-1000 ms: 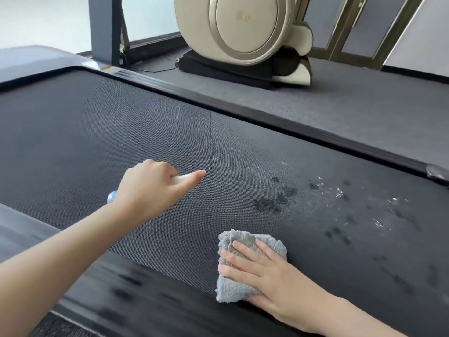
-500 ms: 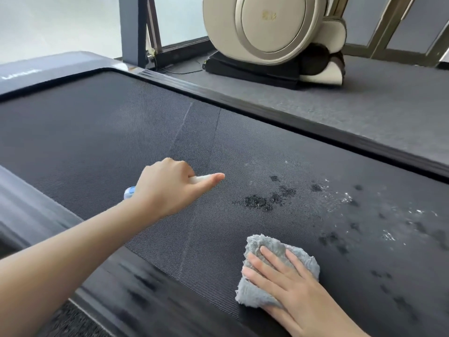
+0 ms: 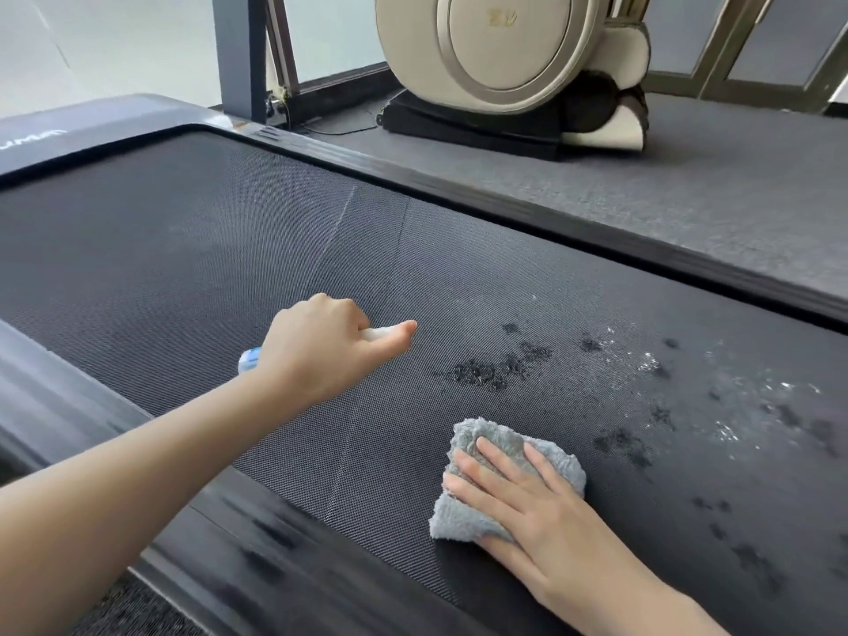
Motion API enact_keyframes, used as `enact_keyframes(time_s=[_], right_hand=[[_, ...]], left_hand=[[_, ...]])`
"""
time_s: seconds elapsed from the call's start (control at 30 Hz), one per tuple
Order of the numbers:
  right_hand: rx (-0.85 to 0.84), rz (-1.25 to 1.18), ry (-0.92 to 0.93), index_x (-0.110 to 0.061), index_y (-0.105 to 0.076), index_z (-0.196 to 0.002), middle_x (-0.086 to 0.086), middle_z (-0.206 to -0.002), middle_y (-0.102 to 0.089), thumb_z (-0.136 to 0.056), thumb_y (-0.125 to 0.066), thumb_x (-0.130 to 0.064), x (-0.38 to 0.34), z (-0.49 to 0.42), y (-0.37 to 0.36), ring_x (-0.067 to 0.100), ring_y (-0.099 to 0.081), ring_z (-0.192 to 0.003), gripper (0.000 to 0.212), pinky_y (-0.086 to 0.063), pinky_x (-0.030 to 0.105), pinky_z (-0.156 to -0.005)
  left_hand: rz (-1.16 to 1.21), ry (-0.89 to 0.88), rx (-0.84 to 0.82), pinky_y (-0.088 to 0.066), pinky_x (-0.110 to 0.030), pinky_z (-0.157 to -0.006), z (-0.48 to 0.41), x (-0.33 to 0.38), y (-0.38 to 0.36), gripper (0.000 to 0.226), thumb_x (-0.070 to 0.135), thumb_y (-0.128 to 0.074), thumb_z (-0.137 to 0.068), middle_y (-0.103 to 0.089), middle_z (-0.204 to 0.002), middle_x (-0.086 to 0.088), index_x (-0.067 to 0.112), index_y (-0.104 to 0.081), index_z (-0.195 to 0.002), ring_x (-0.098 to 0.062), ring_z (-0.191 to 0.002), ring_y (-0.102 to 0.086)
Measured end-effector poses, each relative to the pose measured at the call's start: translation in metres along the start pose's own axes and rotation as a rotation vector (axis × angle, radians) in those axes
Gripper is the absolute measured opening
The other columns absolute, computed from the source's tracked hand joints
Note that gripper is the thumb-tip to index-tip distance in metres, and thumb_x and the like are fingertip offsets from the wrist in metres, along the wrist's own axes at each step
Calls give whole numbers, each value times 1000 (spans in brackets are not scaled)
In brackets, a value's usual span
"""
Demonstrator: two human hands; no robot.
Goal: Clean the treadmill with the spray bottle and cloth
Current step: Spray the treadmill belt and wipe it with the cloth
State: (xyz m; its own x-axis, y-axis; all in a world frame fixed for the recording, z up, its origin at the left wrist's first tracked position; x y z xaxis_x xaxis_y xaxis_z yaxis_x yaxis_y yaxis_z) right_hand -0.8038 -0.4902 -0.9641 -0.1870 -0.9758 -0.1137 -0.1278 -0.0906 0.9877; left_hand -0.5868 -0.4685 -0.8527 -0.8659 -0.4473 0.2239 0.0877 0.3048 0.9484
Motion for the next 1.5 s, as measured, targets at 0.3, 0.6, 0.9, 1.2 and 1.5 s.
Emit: enact_keyframes(time_s=[0.3, 0.6, 0.9, 1.2, 1.5], right_hand=[[-101, -140, -111, -44, -9, -148, -27, -155, 2, -94, -7, -57, 14, -29, -5, -6, 18, -140, 56, 13, 34, -115], [-141, -149, -123, -43, -10, -149, -25, -155, 4, -94, -11, -54, 11, -27, -5, -5, 18, -140, 56, 13, 36, -117], [-111, -189, -125, -43, -13, -148, -25, -155, -1, -95, -15, -54, 10, -26, -3, -6, 16, -141, 54, 13, 35, -117], [-46, -167, -104, -42, -16, -149, -24, -155, -7, -92, 2, -62, 12, -26, -6, -2, 9, -143, 63, 6, 37, -116], [74, -64, -86, -39, -24, -148, -19, -156, -19, -101, -17, -53, 13, -26, -2, 5, -11, -145, 50, -11, 41, -112]], left_hand=[[-47, -1, -18, -37, -30, -53, 9, 0, 1, 76, 82, -21, -65, -42, -45, 0, 11, -33, -43, -19, -46, -44], [-79, -9, -28, -33, -29, -50, 21, 2, 4, 72, 77, -26, -68, -41, -44, -2, 10, -33, -42, -22, -46, -42], [14, 41, 88, -35, -31, -53, 7, -4, 15, 68, 71, -34, -77, -41, -43, -2, 13, -30, -43, -25, -46, -43], [-70, -35, 184, -31, -32, -58, -45, 24, 20, 64, 63, -29, -76, -45, -48, -10, 9, -41, -44, -33, -57, -50], [-68, 21, 165, -38, -33, -64, -109, 28, 6, 73, 73, -34, -83, -51, -62, -8, 9, -58, -59, -30, -67, -51]])
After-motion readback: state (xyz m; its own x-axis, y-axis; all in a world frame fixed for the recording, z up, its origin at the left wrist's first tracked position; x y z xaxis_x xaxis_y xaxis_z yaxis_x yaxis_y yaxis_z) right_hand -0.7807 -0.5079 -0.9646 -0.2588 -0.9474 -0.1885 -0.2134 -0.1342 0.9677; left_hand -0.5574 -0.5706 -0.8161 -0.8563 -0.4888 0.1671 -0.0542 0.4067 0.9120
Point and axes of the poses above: each hand's wrist, its own z-axis away from the middle knuckle, its own y-axis out of the back of the hand, x = y × z, the point moved 9 cm from there along -z, towards the middle knuckle
